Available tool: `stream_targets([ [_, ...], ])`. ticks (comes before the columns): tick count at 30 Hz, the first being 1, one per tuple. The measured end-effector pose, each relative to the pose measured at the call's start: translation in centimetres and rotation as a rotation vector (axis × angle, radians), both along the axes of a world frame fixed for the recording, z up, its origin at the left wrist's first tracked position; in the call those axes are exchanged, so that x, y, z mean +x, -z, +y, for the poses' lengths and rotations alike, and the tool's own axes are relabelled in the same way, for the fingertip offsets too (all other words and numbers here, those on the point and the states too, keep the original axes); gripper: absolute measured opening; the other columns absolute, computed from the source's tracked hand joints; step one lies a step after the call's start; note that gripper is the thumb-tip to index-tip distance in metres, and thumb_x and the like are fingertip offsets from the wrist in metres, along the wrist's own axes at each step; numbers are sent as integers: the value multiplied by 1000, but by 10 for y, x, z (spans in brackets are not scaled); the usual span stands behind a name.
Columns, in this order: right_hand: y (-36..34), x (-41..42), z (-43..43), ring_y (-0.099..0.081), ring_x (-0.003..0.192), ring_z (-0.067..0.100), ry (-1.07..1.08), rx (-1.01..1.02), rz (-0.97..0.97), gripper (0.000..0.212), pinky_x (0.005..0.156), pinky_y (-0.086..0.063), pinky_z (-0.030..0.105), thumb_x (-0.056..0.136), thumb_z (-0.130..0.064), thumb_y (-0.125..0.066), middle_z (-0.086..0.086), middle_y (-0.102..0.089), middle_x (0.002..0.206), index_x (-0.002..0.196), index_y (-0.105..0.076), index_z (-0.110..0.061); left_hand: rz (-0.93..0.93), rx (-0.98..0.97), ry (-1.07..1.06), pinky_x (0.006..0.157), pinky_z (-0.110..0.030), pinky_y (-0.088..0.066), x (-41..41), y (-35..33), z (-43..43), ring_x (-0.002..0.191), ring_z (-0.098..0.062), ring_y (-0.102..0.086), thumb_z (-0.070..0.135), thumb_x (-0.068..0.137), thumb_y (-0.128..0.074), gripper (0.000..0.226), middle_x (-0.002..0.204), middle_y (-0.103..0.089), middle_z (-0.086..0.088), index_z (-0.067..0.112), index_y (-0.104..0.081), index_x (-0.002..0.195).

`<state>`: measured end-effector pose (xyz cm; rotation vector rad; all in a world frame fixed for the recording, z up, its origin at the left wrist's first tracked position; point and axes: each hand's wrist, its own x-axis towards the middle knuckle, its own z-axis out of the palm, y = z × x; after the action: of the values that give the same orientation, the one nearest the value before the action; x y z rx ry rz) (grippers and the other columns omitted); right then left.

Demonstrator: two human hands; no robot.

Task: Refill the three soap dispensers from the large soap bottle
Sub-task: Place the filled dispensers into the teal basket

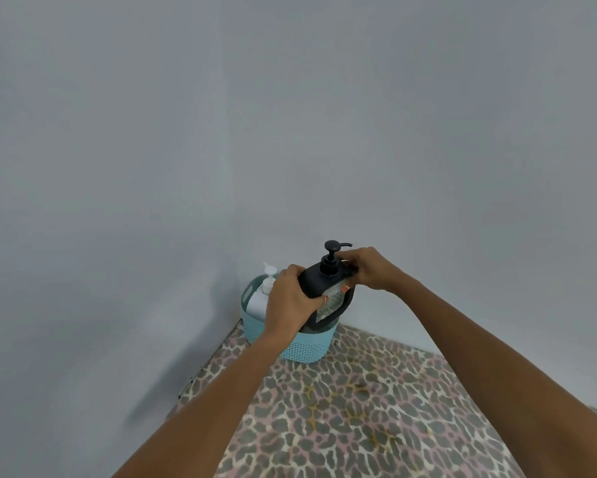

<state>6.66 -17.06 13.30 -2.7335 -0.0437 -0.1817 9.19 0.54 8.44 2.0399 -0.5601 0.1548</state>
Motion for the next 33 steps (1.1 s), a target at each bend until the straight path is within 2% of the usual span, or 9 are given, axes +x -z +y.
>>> stream_targets([
  [3,5,13,-1,-43,76,17,-18,-55,34,51,59,-30,19,67,1,-75,-13,-48,72,116,-60,-6,-1,35,-32,72,-24,-43,1,4,-3,92,-19,-57,25,68,-78,48,107,-59,-6,10,-52,106],
  [5,10,22,-2,-44,77,18,-16,-81,61,42,60,-30,22,68,5,-72,-14,-45,69,109,-61,-2,0,44,-51,69,-25,-42,0,7,-5,89,-18,-55,27,69,-77,47,105,-59,-6,10,-51,104],
  [10,23,38,-3,-55,88,27,15,-98,88,34,65,-35,20,75,8,-63,15,-60,93,108,-60,1,14,51,-66,72,-31,-47,0,12,-10,92,-21,-56,32,69,-75,48,103,-57,-5,10,-50,103],
  [13,31,44,-6,-57,98,30,19,-122,89,29,73,-39,24,77,8,-59,19,-63,105,105,-61,3,19,57,-74,73,-34,-49,2,19,-14,93,-23,-57,34,68,-75,49,103,-56,-5,10,-50,102],
  [16,43,50,-8,-58,100,29,-3,-155,94,35,83,-48,33,77,7,-55,15,-63,110,112,-60,1,21,101,-88,76,-36,-49,1,28,-17,98,-24,-55,37,69,-75,54,107,-53,-6,9,-47,105],
  [18,51,52,-8,-57,100,26,-7,-164,95,39,83,-47,32,77,7,-54,11,-63,110,115,-59,-3,28,137,-110,78,-37,-48,1,34,-18,101,-24,-54,40,69,-74,55,110,-51,-6,10,-46,107],
  [25,82,55,-6,-57,100,30,50,-195,145,40,77,-42,29,82,1,-54,16,-59,114,121,-54,-7,27,226,-179,78,-33,-47,-2,53,-18,110,-20,-48,41,70,-72,55,112,-50,-5,11,-47,108],
  [30,95,55,-1,-56,100,30,88,-226,143,36,71,-36,24,88,-3,-48,16,-57,115,123,-51,-7,21,207,-179,93,-31,-41,-2,65,-22,114,-23,-43,36,71,-73,54,115,-48,-10,7,-47,109],
  [33,103,56,2,-57,100,31,106,-234,140,36,73,-40,27,87,0,-45,16,-57,117,123,-50,-7,25,214,-190,98,-29,-36,-2,68,-24,114,-23,-40,34,74,-72,53,119,-44,-11,6,-47,112],
])
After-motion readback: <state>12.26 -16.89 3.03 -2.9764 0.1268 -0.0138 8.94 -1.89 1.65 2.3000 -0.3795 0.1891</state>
